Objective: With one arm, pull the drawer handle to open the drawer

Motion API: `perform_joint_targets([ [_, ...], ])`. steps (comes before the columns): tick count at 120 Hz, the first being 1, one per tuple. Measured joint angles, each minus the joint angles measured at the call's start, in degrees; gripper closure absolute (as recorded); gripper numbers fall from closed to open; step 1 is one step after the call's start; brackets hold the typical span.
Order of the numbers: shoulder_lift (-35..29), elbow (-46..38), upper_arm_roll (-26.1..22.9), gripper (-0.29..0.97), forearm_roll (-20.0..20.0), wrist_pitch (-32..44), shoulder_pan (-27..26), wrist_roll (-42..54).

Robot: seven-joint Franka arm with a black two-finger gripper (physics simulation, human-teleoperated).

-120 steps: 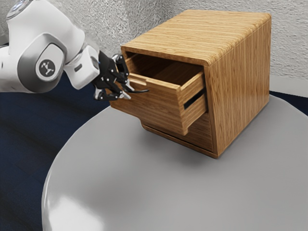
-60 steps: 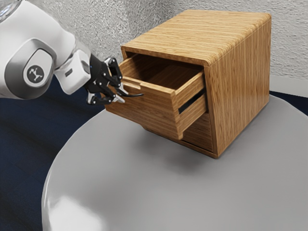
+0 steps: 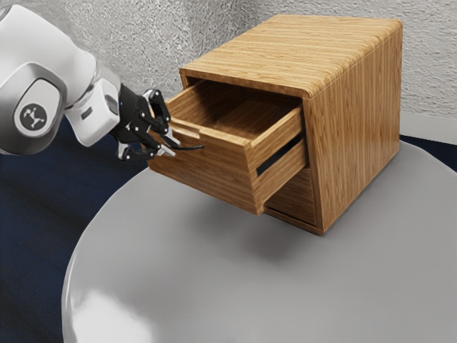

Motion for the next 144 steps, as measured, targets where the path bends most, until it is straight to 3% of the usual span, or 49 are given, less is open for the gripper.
perform_joint_targets([
  [51,-3.6,-3.5,-0.3,0.68,4.1,0.3,0.0,-0.2],
  [144,-10.2,-9.4,-3.5,0.70,4.6,0.6,3.9,-0.3],
])
